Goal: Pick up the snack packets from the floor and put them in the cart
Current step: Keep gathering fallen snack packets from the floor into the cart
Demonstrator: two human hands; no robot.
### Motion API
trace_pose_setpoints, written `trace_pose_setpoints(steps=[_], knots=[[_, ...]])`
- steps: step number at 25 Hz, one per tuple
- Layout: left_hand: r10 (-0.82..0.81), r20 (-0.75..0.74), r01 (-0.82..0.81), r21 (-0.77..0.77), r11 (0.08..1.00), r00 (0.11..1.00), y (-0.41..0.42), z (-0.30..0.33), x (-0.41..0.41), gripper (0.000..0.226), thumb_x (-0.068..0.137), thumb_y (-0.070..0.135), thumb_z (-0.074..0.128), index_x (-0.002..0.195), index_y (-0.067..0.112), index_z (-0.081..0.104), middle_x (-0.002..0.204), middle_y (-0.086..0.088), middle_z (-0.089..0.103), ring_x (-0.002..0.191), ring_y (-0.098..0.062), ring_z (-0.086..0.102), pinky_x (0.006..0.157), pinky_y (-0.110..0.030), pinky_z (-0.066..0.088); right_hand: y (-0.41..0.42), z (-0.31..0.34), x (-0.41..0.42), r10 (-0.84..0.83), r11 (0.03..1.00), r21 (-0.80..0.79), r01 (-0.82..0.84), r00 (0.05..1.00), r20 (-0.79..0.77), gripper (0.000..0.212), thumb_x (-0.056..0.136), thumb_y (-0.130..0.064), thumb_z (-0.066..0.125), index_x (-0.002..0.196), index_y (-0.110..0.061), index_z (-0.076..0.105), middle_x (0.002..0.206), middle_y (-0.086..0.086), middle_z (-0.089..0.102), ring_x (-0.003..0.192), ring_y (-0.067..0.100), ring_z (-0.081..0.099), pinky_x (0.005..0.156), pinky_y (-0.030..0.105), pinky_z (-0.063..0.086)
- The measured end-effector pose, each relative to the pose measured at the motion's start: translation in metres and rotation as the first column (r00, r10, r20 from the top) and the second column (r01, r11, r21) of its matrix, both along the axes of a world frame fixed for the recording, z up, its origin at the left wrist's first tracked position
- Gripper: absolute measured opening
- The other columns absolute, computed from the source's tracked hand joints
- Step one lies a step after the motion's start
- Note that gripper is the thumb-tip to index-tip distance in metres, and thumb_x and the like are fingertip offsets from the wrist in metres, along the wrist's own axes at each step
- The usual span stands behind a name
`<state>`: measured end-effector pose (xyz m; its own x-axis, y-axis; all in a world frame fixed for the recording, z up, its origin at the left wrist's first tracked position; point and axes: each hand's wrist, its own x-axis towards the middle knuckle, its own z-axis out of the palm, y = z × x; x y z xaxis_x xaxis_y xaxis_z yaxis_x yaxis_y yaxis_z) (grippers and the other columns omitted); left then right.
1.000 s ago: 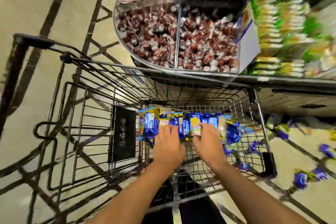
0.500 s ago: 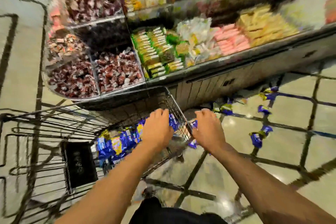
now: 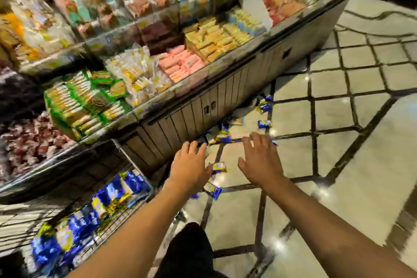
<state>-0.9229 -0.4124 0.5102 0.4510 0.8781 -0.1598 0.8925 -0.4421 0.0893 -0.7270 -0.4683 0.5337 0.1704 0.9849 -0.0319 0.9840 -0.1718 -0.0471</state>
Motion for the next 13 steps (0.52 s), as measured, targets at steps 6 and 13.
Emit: trace_pose_setpoints(steps=[6,13], knots=[[-0.069,0.001,0.069,-0.016,0.998,0.998,0.048,-0.015,0.108,0.07,0.094,0.057,0.039,0.153,0.021,0.026,0.152,-0.007,0.035,0.141,-0.029,0.027,0.113,-0.041,0.03,0.022,-0.019,0.109,-0.089,0.995,-0.056,0.088,0.996,-0.006,0.056,0.087,-0.043,0.053,0.137,-0.02,0.044,0.141,0.011,0.044,0.129,0.03,0.04,0.106,0.044,0.037],[-0.102,0.044,0.107,-0.142,0.984,0.994,0.113,-0.035,0.251,0.07,0.093,0.059,0.04,0.151,0.022,0.025,0.154,-0.009,0.033,0.142,-0.033,0.026,0.114,-0.045,0.031,0.079,-0.021,0.224,-0.191,0.975,-0.125,0.184,0.981,-0.045,0.06,0.087,-0.043,0.055,0.141,-0.019,0.044,0.146,0.011,0.04,0.133,0.03,0.039,0.109,0.041,0.033]])
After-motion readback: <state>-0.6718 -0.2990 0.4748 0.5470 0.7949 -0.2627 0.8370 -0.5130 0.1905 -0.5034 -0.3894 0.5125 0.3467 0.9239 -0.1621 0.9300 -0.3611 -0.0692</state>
